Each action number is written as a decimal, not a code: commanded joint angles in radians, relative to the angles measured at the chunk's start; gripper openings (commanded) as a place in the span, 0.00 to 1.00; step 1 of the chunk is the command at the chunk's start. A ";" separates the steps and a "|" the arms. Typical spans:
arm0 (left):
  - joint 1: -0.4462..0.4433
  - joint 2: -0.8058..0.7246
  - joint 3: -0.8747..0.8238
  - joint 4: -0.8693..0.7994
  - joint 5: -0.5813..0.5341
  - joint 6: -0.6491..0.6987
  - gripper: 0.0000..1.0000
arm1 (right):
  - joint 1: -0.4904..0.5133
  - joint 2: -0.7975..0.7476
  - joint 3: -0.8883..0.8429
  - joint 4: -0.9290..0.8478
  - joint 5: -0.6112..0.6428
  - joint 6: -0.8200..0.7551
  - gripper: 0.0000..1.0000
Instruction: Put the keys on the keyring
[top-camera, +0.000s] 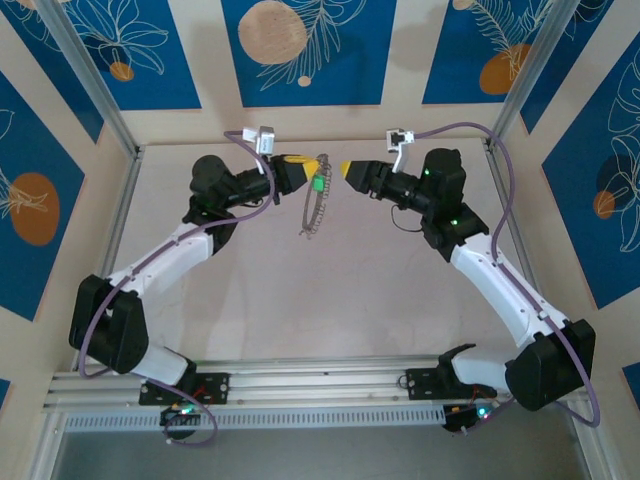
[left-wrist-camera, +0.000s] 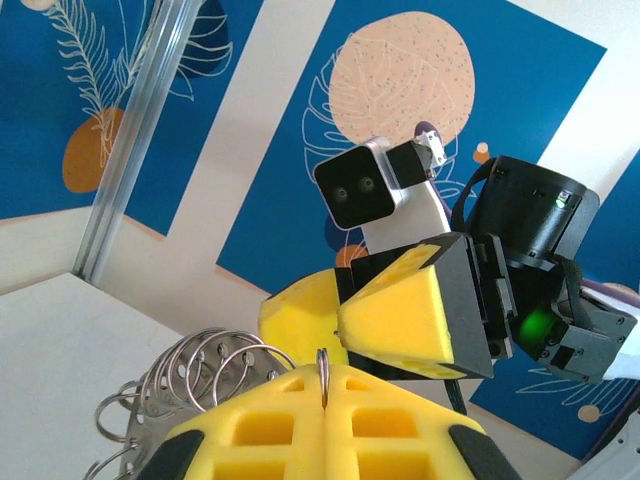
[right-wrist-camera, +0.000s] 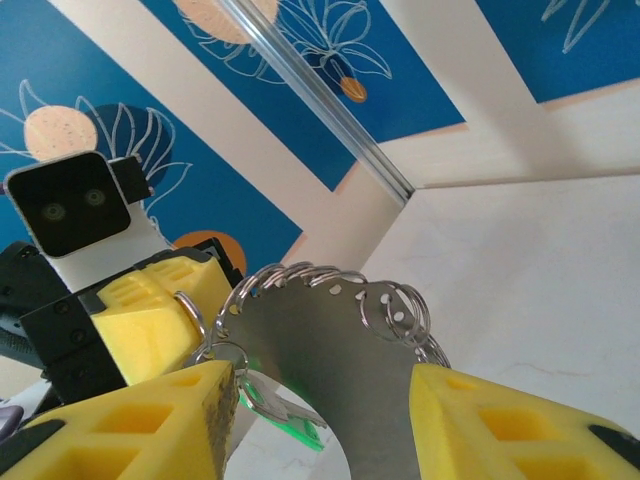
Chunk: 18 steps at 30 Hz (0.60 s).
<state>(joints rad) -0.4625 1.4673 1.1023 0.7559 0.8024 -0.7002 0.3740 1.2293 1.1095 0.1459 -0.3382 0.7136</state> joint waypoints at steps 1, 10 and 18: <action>-0.001 -0.039 0.019 0.012 -0.038 0.015 0.00 | -0.031 0.030 0.033 0.105 -0.101 -0.002 0.48; -0.001 -0.006 -0.005 0.066 -0.079 -0.006 0.00 | -0.027 0.104 -0.007 0.346 -0.208 0.092 0.42; -0.001 0.034 -0.004 0.148 -0.075 -0.063 0.00 | 0.019 0.122 -0.010 0.349 -0.179 0.086 0.42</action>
<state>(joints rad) -0.4625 1.4914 1.0927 0.8062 0.7341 -0.7292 0.3801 1.3392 1.1103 0.4568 -0.5171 0.7937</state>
